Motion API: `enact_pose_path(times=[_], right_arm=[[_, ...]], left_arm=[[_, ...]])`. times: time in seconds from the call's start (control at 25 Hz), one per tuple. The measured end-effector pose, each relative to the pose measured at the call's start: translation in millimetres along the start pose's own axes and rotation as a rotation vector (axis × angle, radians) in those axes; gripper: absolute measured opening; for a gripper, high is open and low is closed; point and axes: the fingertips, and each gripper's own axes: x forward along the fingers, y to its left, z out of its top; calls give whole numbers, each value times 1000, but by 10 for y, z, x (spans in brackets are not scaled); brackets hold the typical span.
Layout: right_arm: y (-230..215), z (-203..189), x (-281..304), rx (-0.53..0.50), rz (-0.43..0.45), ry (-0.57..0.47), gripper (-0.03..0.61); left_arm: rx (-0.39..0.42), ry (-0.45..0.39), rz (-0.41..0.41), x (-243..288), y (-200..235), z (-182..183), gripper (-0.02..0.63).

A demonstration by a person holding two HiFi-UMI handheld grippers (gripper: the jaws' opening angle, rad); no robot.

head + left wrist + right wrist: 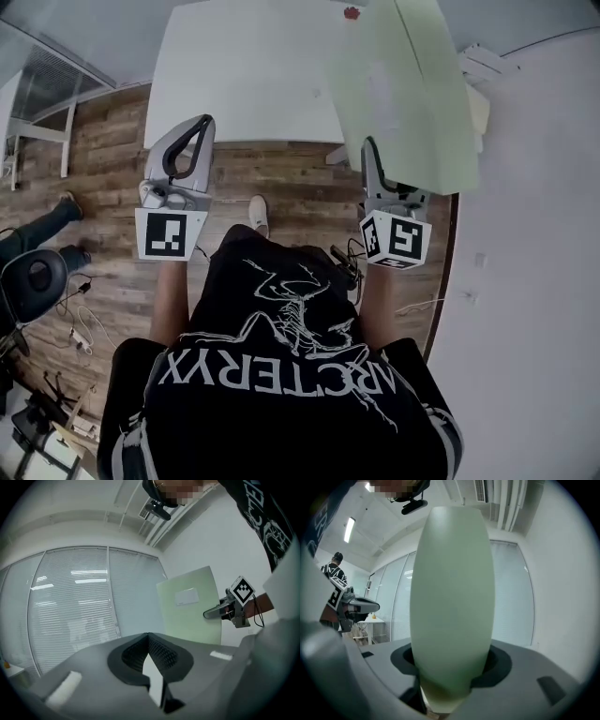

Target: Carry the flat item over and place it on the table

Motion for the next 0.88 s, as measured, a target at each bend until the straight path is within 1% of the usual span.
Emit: enact_pose_path(times=[0.16, 0.36, 0.48, 0.56, 0.68, 0.88], right_arm=[[43, 24, 363, 5, -18, -4, 268], [6, -9, 723, 10, -21, 0, 268], [-63, -27, 885, 17, -9, 5, 268], [-100, -91, 928, 17, 3, 7, 268], [-162, -172, 979, 13, 27, 13, 268], [-302, -204, 1080, 23, 56, 16, 268]], left_arm=[[-8, 11, -33, 299, 218, -106, 9], [-18, 27, -32, 563, 316, -167, 9], [-17, 39, -13, 651, 345, -147, 9], [-11, 38, 10, 681, 341, -168, 9], [-24, 29, 46, 748, 313, -170, 9], [-12, 41, 61, 920, 247, -130, 9]])
